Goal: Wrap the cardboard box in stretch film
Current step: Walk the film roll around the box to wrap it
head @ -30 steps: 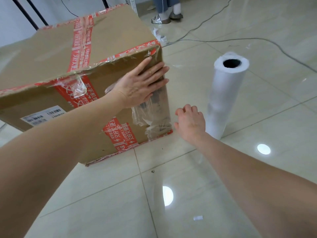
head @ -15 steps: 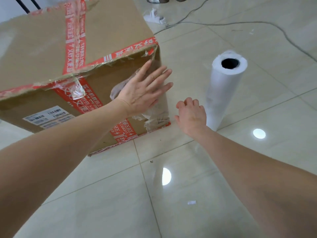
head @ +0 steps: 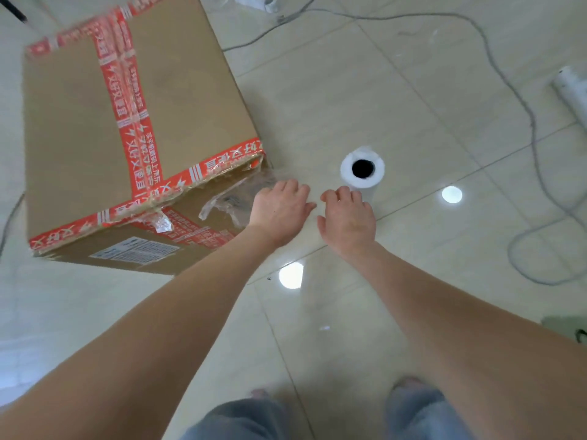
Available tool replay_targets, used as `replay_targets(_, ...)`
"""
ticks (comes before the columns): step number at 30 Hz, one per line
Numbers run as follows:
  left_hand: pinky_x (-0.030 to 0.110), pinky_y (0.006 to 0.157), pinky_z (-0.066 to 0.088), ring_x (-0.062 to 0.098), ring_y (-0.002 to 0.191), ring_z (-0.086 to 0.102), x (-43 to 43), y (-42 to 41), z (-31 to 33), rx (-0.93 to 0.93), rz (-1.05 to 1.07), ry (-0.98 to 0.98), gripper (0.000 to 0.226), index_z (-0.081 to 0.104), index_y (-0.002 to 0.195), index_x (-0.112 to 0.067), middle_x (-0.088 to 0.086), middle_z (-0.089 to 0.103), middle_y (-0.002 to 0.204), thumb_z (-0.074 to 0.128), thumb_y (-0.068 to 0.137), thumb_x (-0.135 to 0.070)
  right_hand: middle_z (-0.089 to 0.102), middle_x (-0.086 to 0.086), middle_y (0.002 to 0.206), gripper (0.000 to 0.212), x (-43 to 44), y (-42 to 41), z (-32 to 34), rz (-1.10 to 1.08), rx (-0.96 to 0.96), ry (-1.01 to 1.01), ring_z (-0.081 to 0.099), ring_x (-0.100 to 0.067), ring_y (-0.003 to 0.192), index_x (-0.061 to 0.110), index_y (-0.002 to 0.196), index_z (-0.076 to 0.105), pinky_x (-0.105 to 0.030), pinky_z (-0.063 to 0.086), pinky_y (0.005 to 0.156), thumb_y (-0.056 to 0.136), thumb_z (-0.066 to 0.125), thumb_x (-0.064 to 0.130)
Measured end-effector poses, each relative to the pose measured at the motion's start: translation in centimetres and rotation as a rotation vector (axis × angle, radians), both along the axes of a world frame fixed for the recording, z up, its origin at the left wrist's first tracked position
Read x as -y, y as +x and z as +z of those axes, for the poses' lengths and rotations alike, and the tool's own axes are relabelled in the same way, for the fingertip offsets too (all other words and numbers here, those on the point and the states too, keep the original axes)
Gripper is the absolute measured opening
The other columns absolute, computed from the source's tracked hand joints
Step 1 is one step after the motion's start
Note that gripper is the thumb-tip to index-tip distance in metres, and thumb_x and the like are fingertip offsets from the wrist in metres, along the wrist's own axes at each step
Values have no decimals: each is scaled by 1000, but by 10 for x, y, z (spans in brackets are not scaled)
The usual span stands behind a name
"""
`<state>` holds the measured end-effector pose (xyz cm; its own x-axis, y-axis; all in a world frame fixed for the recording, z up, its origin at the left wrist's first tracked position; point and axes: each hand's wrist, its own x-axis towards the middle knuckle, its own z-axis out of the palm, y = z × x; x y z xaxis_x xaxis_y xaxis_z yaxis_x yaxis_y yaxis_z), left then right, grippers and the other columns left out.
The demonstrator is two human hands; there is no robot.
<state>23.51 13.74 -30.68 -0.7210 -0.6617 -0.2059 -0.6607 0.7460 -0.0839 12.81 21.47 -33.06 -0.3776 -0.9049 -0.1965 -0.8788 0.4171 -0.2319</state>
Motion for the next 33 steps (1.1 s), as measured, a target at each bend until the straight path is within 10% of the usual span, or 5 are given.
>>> replay_targets(14,34,68,37,25,110,52,-7,-114,107,124,217,216,40,46,125,-14,6,51,122,26,103,-41,46,-6,128,39,9,-100,122,-97,101,123,45,-25,117,16,131,42,-33,38,85,95,49,29)
replay_targets(33,31,67,37,25,110,54,64,-156,43,212,410,571,36,39,128,-11,8,48,124,49,97,-26,42,-8,129,46,91,-134,74,-301,432,510,49,-27,115,15,131,40,-32,38,74,88,54,21)
